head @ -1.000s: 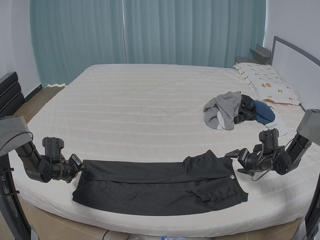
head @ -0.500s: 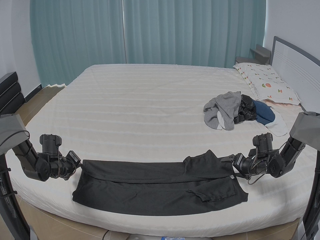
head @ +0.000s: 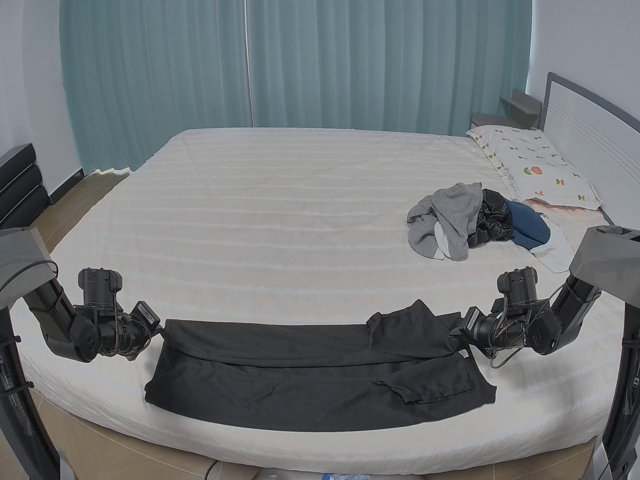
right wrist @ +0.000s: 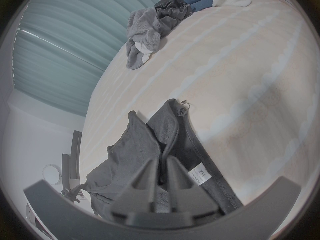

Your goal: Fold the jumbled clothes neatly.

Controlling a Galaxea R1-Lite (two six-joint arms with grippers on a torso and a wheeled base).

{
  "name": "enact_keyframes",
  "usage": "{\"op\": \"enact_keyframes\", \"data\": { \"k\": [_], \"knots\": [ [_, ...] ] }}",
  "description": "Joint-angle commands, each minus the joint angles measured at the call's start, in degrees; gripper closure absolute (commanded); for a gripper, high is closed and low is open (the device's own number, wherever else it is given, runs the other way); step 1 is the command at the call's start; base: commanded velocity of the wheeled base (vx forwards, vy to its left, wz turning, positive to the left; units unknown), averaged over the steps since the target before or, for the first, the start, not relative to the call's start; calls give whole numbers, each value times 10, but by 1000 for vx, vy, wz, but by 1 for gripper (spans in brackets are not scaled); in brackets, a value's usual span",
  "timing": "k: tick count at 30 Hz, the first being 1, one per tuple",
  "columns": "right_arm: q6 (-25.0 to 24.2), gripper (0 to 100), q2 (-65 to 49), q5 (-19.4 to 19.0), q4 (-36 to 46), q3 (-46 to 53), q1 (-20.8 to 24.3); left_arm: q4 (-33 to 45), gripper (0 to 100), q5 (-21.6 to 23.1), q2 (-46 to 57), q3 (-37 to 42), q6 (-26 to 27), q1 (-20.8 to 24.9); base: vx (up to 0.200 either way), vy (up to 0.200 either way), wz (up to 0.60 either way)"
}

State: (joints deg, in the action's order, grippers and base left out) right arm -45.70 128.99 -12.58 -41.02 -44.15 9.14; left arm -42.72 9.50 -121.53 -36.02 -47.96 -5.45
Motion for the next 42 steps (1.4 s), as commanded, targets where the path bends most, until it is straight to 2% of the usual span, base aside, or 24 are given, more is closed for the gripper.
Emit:
{"op": "enact_keyframes", "data": {
  "k": [1,5,8,11,12,14,16,21,27,32,33,35,39,42],
  "knots": [
    [-1,100,-8,0,0,2,-3,-2,100,0,1,0,0,-2,0,0,0],
    [-34,100,-30,-1,-1,-2,-3,-14,100,0,1,-5,-10,-2,0,0,0],
    [-58,100,-31,-1,-23,-7,-2,-39,100,0,2,-10,-50,-2,0,0,0],
    [-83,100,-29,0,-89,-6,-4,-96,100,0,1,-12,-98,-7,0,0,0],
    [-84,100,-29,0,-93,-6,-4,-100,100,0,1,-12,-101,-8,0,0,0],
    [-122,100,-25,4,-162,1,-4,-162,100,0,-3,-5,-131,-15,0,0,0],
    [-132,100,-23,5,-194,11,-7,-191,100,0,-6,-2,-143,-22,0,0,0],
    [-120,100,-26,2,-200,37,-9,-204,100,8,-7,12,-139,-33,0,0,0],
    [-64,100,-22,-10,-195,72,-12,-199,100,66,-6,47,-84,-33,0,0,0],
    [-36,100,-10,-10,-192,82,-10,-197,100,65,-16,35,-79,-16,0,0,0],
    [-35,100,-10,-10,-192,84,-9,-196,0,65,-21,32,-77,-12,0,0,0],
    [-35,100,-10,-10,-192,86,-9,-195,0,65,-29,31,-65,-10,0,0,0],
    [-35,100,-10,-10,-192,87,-7,-170,0,67,-63,14,50,-7,0,0,0],
    [-35,100,-8,-10,-192,91,-4,-146,0,67,-76,-19,66,-6,0,0,0]
  ]
}}
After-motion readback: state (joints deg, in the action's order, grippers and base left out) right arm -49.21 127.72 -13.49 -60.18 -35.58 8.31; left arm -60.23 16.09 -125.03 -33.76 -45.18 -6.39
